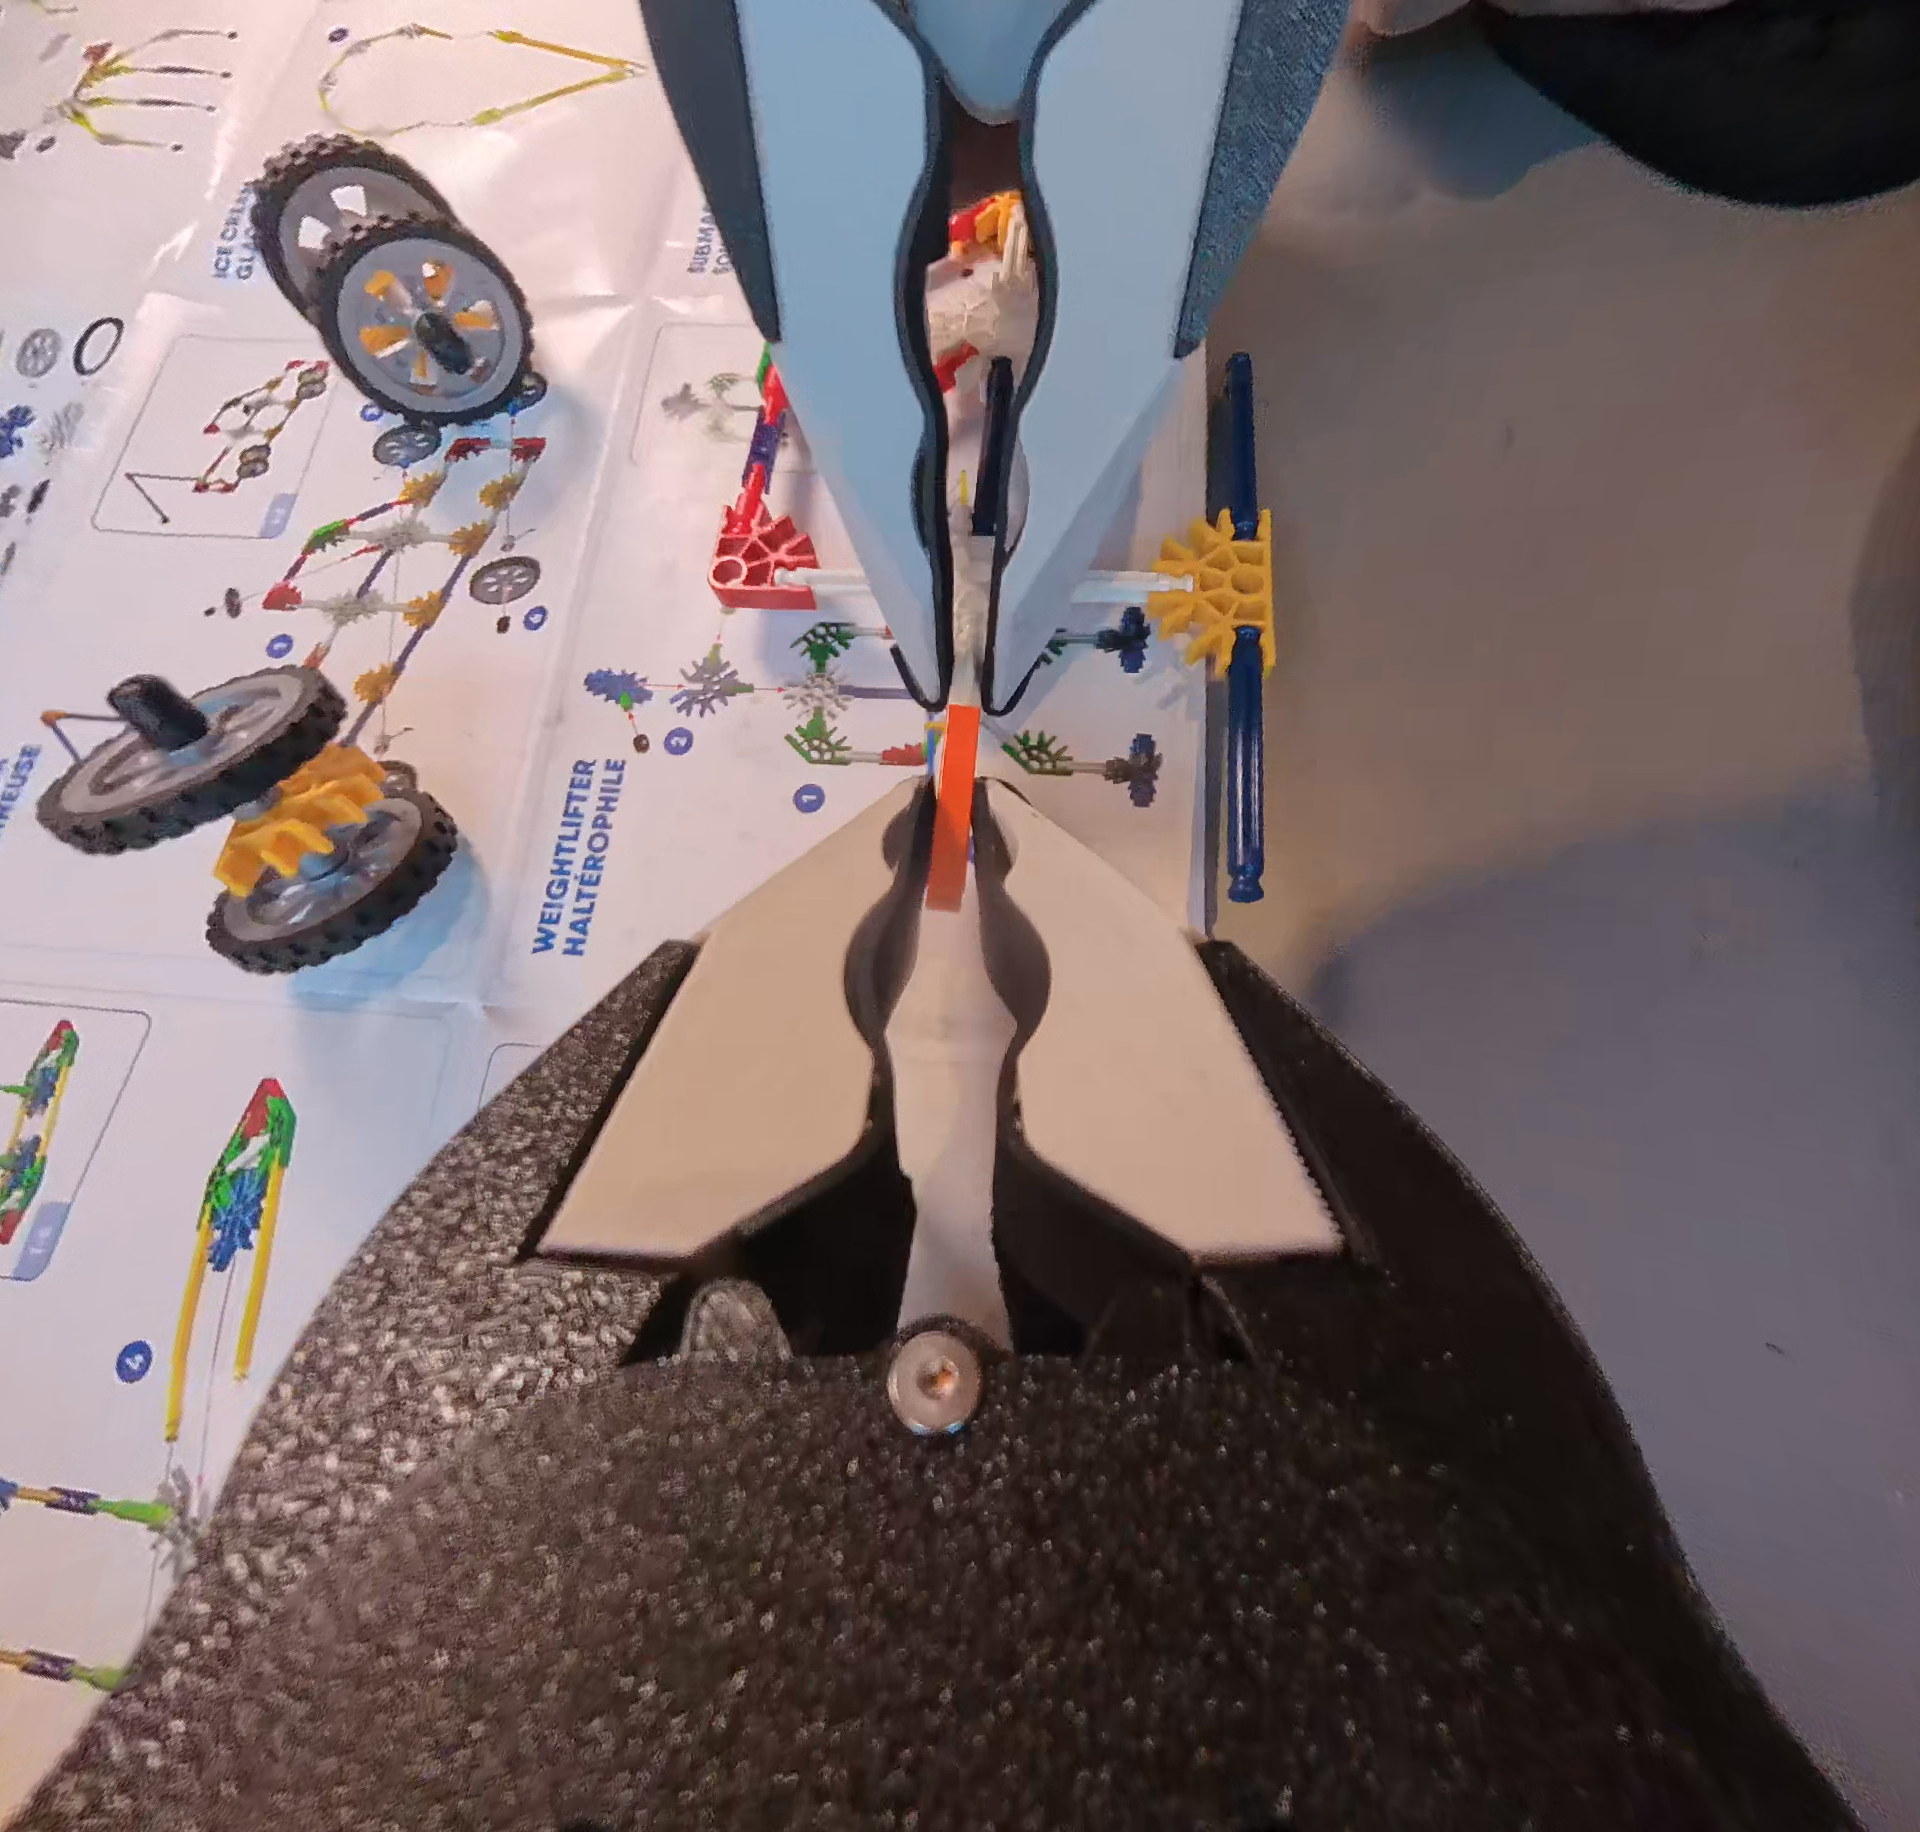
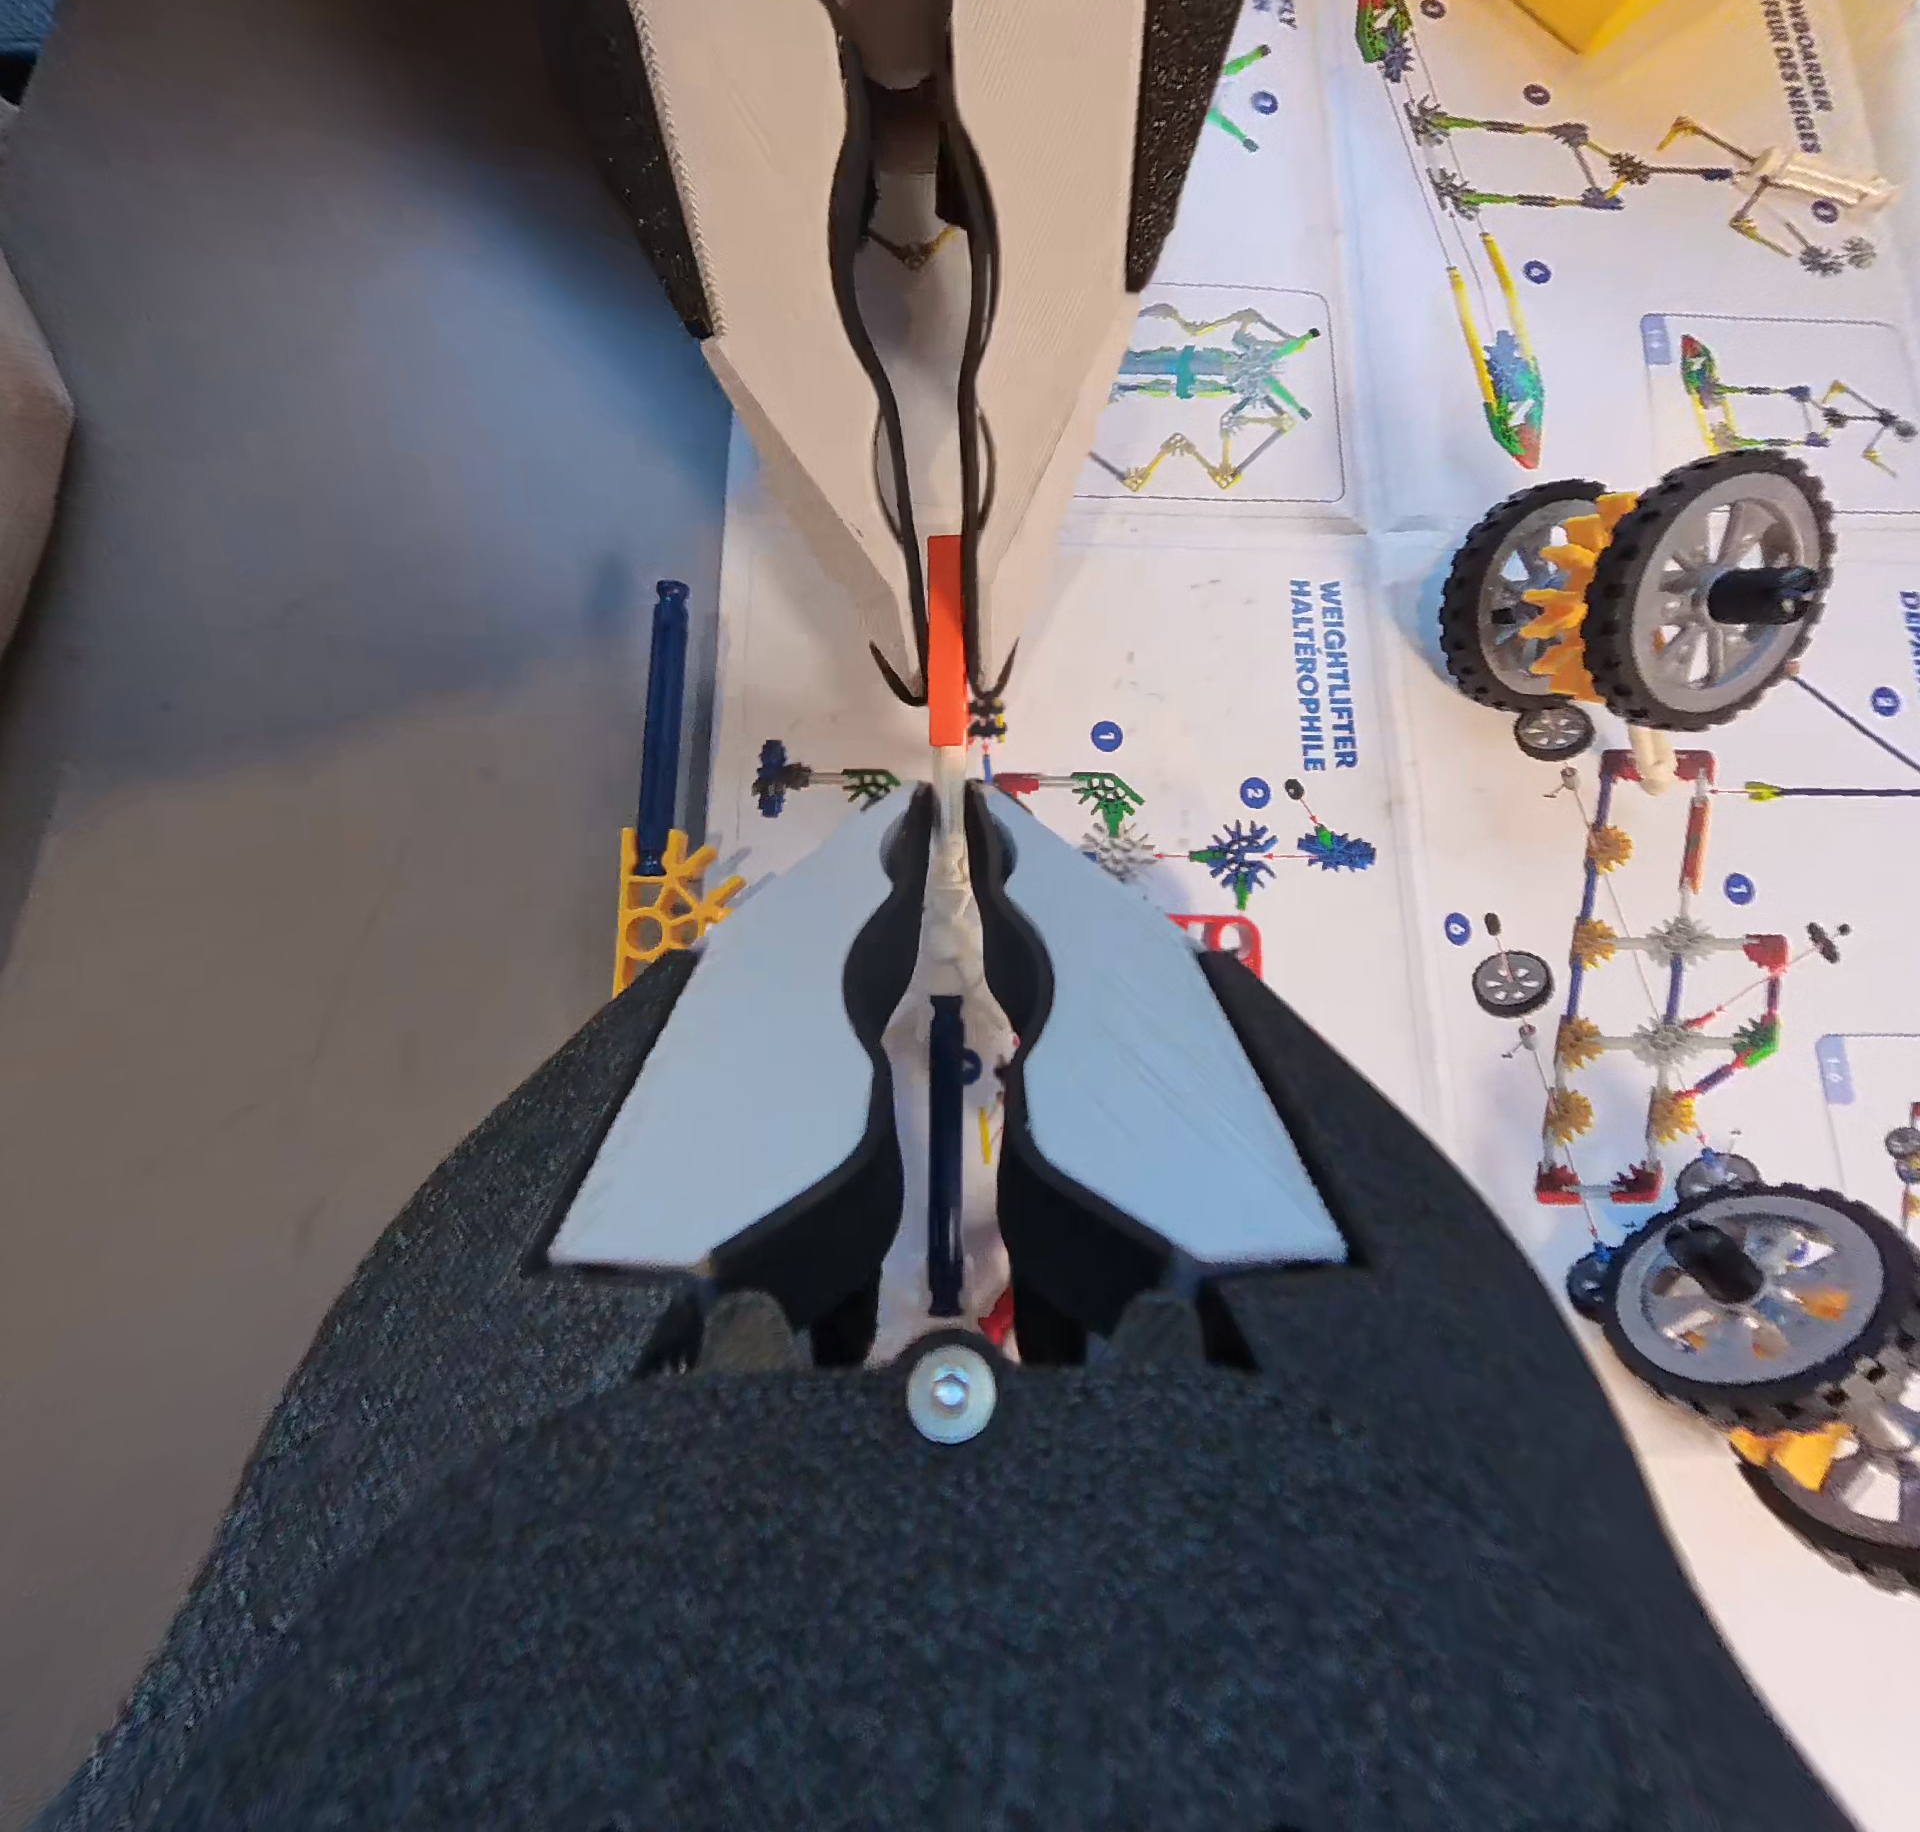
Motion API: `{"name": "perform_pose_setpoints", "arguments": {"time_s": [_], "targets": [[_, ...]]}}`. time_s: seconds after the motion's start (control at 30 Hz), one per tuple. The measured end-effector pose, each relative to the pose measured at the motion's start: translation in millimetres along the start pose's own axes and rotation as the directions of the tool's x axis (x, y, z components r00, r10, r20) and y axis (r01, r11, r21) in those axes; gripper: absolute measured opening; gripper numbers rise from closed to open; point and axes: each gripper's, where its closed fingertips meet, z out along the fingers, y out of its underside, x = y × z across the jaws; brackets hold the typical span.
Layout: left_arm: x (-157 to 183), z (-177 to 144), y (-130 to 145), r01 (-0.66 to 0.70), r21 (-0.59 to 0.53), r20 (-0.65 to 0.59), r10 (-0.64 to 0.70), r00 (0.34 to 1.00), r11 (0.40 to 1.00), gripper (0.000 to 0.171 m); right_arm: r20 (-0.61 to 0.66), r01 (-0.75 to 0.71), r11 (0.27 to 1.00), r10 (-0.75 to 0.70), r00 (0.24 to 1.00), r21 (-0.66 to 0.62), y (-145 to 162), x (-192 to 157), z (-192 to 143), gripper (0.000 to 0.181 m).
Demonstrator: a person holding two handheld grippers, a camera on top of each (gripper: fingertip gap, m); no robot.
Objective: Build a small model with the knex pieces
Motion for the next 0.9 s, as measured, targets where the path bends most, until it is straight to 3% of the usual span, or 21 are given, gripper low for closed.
{"name": "perform_pose_setpoints", "arguments": {"time_s": [0.23,0.3,0.57,0.67,0.7,0.9], "targets": [[-35,-11,-7,0.311,0.119,0.064,-0.32,0.945,0.943,0.006,-0.182,-0.116,0.984,0.139,0.973,0.131,-16,38,-1,0.003],[-42,-11,-7,0.347,0.134,0.106,-0.361,0.926,0.928,0.006,-0.215,-0.138,0.978,0.17,0.962,0.155,-16,44,0,0.003],[-55,-12,-16,0.311,0.173,0.325,-0.352,0.878,0.935,0.006,-0.244,-0.253,0.936,0.311,0.918,0.243,-17,57,-3,0.003],[-58,-13,-23,0.279,0.192,0.366,-0.332,0.869,0.941,0.0,-0.255,-0.286,0.921,0.352,0.9,0.263,-18,59,-1,0.003],[-49,-9,-31,0.286,0.209,0.317,-0.341,0.885,0.935,0.0,-0.282,-0.293,0.916,0.368,0.886,0.276,-20,63,-1,0.001],[-43,-16,-54,0.09,0.183,0.39,-0.156,0.908,0.979,0.0,-0.269,-0.322,0.894,0.408,0.873,0.311,-20,72,-11,0.003]]}}
